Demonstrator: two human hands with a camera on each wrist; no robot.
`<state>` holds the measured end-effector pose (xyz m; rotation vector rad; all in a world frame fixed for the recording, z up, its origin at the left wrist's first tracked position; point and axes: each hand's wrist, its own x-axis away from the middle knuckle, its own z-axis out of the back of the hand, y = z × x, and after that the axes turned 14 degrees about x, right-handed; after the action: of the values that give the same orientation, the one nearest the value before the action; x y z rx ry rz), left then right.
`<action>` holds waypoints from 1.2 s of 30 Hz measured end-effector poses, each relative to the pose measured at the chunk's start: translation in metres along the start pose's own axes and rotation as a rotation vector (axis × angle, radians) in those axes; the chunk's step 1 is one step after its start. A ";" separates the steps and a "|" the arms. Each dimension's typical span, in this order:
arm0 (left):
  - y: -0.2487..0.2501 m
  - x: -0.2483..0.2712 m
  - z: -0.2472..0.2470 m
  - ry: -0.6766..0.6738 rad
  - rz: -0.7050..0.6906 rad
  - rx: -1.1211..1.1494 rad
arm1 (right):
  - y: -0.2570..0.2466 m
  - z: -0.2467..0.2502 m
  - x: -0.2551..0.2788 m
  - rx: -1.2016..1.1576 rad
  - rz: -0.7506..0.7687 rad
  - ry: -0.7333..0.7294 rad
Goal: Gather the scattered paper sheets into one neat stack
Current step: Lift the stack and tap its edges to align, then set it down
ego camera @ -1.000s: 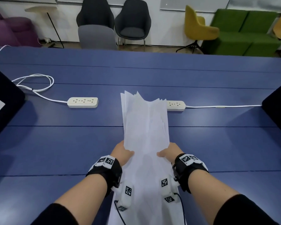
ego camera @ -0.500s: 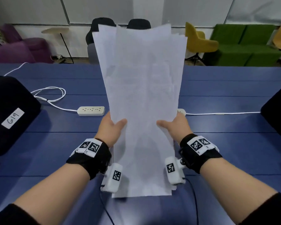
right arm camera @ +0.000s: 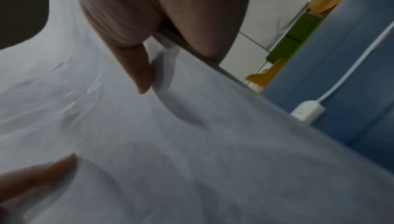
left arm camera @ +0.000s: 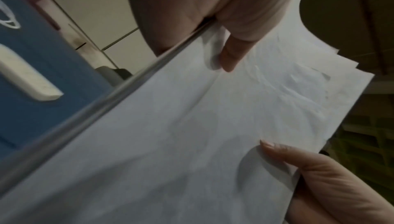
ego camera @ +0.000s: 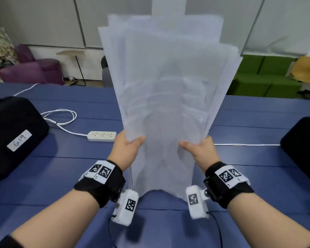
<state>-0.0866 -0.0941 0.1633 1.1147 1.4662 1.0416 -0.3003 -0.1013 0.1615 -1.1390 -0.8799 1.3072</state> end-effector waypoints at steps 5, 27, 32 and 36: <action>-0.027 0.013 0.001 0.007 0.092 0.010 | 0.030 0.000 0.012 -0.011 -0.070 -0.019; -0.069 0.018 0.023 0.007 0.253 0.116 | 0.064 0.001 0.004 -0.135 -0.191 -0.016; -0.076 0.019 0.030 -0.023 0.272 0.114 | 0.066 0.002 0.003 -0.116 -0.168 -0.035; -0.075 0.019 0.033 -0.057 0.285 0.113 | 0.068 0.002 0.003 -0.125 -0.188 -0.026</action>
<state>-0.0658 -0.0891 0.0822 1.4549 1.3606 1.1212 -0.3201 -0.1037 0.0969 -1.1090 -1.0739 1.1282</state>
